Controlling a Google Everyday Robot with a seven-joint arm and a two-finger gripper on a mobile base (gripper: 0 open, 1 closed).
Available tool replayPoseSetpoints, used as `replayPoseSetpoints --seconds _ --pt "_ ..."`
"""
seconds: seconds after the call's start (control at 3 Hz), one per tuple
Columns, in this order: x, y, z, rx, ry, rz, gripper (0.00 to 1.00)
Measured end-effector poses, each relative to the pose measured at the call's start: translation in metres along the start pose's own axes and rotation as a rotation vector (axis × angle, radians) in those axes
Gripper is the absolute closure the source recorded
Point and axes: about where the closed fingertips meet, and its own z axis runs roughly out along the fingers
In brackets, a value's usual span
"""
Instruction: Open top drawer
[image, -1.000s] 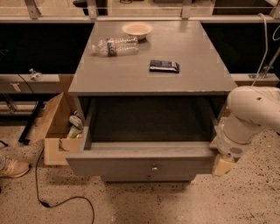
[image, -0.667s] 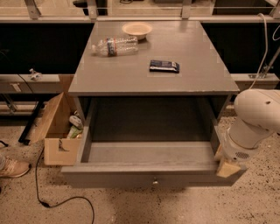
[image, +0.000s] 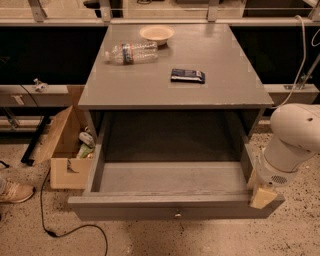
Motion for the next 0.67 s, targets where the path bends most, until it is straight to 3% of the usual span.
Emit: replayPoseSetpoints --seconds 0.33,0.67 --pt "0.0 0.0 0.0 0.0 0.0 0.0 0.14" --pt "0.0 0.0 0.0 0.0 0.0 0.0 0.0"
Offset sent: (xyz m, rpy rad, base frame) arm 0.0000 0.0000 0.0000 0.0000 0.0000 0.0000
